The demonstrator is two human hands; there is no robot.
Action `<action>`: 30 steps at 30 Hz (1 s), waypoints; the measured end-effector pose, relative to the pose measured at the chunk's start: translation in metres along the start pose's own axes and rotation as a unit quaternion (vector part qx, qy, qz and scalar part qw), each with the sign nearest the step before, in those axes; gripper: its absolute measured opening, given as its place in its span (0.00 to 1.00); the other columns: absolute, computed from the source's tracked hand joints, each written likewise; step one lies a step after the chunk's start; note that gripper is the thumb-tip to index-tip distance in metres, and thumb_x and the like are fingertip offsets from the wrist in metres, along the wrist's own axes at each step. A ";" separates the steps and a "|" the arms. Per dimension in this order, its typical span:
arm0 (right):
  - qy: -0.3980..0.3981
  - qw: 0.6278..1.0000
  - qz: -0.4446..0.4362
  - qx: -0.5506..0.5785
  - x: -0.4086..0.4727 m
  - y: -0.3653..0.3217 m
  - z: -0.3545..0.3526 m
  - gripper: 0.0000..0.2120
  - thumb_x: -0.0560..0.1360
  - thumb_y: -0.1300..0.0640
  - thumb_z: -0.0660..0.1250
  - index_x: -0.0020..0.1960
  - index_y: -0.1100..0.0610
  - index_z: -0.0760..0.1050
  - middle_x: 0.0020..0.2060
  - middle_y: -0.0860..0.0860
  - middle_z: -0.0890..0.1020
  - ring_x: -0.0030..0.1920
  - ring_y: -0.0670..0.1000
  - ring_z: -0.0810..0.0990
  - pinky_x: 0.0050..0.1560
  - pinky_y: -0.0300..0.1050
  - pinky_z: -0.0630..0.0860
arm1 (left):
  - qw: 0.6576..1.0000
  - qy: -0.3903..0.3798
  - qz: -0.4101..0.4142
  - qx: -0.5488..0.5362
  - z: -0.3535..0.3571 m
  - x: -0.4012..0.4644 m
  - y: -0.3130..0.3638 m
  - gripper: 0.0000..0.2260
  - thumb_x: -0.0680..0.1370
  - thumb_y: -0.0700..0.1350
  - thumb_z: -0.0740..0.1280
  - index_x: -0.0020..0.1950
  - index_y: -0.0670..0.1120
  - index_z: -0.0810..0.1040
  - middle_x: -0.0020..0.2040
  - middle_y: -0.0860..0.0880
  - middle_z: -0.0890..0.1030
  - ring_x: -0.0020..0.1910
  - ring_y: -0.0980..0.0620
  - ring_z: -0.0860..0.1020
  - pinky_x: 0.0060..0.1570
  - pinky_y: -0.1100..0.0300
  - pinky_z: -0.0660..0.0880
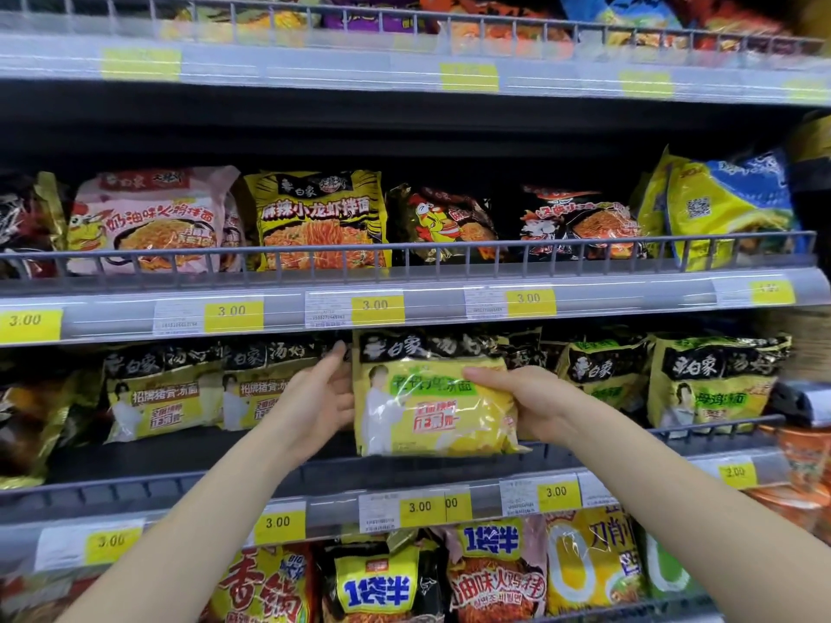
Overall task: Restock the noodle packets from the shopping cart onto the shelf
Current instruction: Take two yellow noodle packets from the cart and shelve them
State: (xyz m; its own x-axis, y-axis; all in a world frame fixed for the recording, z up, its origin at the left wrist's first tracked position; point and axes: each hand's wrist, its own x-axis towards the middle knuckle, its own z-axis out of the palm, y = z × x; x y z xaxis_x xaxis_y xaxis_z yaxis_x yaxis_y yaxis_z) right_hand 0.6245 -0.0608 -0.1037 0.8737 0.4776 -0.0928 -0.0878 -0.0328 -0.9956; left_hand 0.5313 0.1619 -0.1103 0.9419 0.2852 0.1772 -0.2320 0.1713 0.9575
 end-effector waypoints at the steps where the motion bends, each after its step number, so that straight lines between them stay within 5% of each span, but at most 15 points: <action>1: 0.017 1.000 0.002 0.017 0.001 -0.002 -0.005 0.18 0.68 0.58 0.75 0.55 0.65 0.78 0.43 0.58 0.86 0.42 0.56 0.85 0.42 0.50 0.81 | 1.000 -0.001 0.001 0.031 -0.002 0.001 -0.002 0.16 0.82 0.51 0.54 0.53 0.43 0.76 0.48 0.44 0.83 0.47 0.49 0.81 0.47 0.54 0.76; 4: 0.081 0.996 -0.026 0.020 0.005 -0.005 -0.021 0.19 0.68 0.59 0.75 0.55 0.67 0.77 0.38 0.57 0.85 0.35 0.54 0.85 0.33 0.45 0.80 | 0.937 -0.037 0.068 0.342 -0.019 -0.012 -0.013 0.18 0.82 0.50 0.53 0.68 0.43 0.69 0.70 0.48 0.69 0.65 0.53 0.70 0.68 0.58 0.64; 6: 0.126 0.991 -0.042 0.004 0.009 -0.005 -0.029 0.20 0.67 0.57 0.76 0.54 0.66 0.77 0.38 0.58 0.85 0.35 0.55 0.84 0.33 0.45 0.80 | 0.812 -0.094 0.126 0.563 -0.022 -0.021 -0.024 0.30 0.79 0.62 0.45 0.74 0.46 0.61 0.71 0.57 0.61 0.69 0.61 0.61 0.67 0.71 0.51; 8: 0.160 0.985 -0.063 -0.001 0.013 -0.005 -0.035 0.26 0.64 0.54 0.79 0.56 0.65 0.76 0.42 0.59 0.85 0.39 0.56 0.84 0.42 0.49 0.81 | 0.710 -0.137 0.146 0.675 -0.029 -0.035 -0.034 0.49 0.64 0.75 0.30 0.77 0.48 0.54 0.76 0.56 0.56 0.74 0.61 0.53 0.66 0.71 0.40; 11: 0.177 0.980 -0.084 -0.026 0.018 0.000 -0.039 0.40 0.54 0.47 0.83 0.60 0.63 0.74 0.48 0.58 0.84 0.45 0.57 0.84 0.47 0.53 0.81 | 0.649 -0.153 0.145 0.731 -0.040 -0.037 -0.044 0.53 0.60 0.75 0.26 0.78 0.48 0.48 0.78 0.53 0.50 0.73 0.64 0.45 0.67 0.69 0.35; 14: 0.173 0.979 -0.094 -0.062 0.018 0.004 -0.039 0.25 0.61 0.51 0.80 0.53 0.61 0.78 0.48 0.58 0.84 0.43 0.57 0.83 0.47 0.51 0.80 | 0.637 -0.155 0.171 0.735 -0.036 -0.040 -0.043 0.47 0.65 0.71 0.30 0.78 0.48 0.47 0.78 0.53 0.49 0.68 0.67 0.41 0.65 0.71 0.32; 17: 0.176 0.974 -0.098 -0.105 0.018 0.009 -0.041 0.22 0.65 0.53 0.78 0.53 0.62 0.78 0.45 0.57 0.85 0.43 0.56 0.83 0.45 0.49 0.81 | 0.637 -0.161 0.156 0.738 -0.035 -0.043 -0.041 0.45 0.65 0.70 0.32 0.78 0.48 0.47 0.78 0.53 0.48 0.67 0.67 0.40 0.64 0.72 0.32; 19: 0.171 0.972 -0.094 -0.134 0.018 0.011 -0.041 0.23 0.66 0.52 0.77 0.57 0.62 0.77 0.44 0.56 0.84 0.41 0.55 0.83 0.40 0.45 0.79 | 0.635 -0.164 0.152 0.739 -0.035 -0.044 -0.040 0.46 0.65 0.71 0.33 0.78 0.48 0.47 0.78 0.53 0.48 0.67 0.67 0.40 0.64 0.72 0.32; 24: 0.161 0.967 -0.058 -0.190 0.018 0.009 -0.043 0.35 0.66 0.49 0.77 0.66 0.63 0.71 0.49 0.58 0.84 0.47 0.57 0.83 0.56 0.56 0.78 | 0.634 -0.168 0.158 0.738 -0.038 -0.041 -0.043 0.46 0.65 0.72 0.32 0.78 0.48 0.47 0.78 0.53 0.49 0.68 0.67 0.41 0.66 0.70 0.33; 27: 0.157 0.953 -0.040 -0.257 0.015 0.003 -0.042 0.40 0.67 0.46 0.75 0.71 0.64 0.64 0.60 0.61 0.78 0.58 0.59 0.79 0.60 0.55 0.75 | 0.637 -0.166 0.163 0.735 -0.040 -0.040 -0.044 0.46 0.65 0.72 0.32 0.78 0.48 0.47 0.78 0.53 0.49 0.70 0.66 0.43 0.67 0.69 0.35; 30: 0.161 0.919 -0.013 -0.360 0.012 -0.005 -0.044 0.41 0.69 0.42 0.72 0.71 0.65 0.62 0.60 0.60 0.77 0.55 0.59 0.79 0.43 0.47 0.79 | 0.641 -0.164 0.164 0.732 -0.039 -0.041 -0.044 0.46 0.66 0.72 0.33 0.78 0.48 0.48 0.78 0.53 0.50 0.69 0.67 0.44 0.67 0.69 0.35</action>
State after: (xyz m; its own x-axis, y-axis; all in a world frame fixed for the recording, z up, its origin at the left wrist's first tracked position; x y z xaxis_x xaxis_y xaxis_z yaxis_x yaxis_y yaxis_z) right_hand 0.6566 -0.0930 -0.1002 0.9776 0.2053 0.0466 0.1723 -0.6528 -0.7376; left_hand 0.4936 0.1793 -0.1684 0.9568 -0.1748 0.2322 -0.1801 -0.9836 0.0016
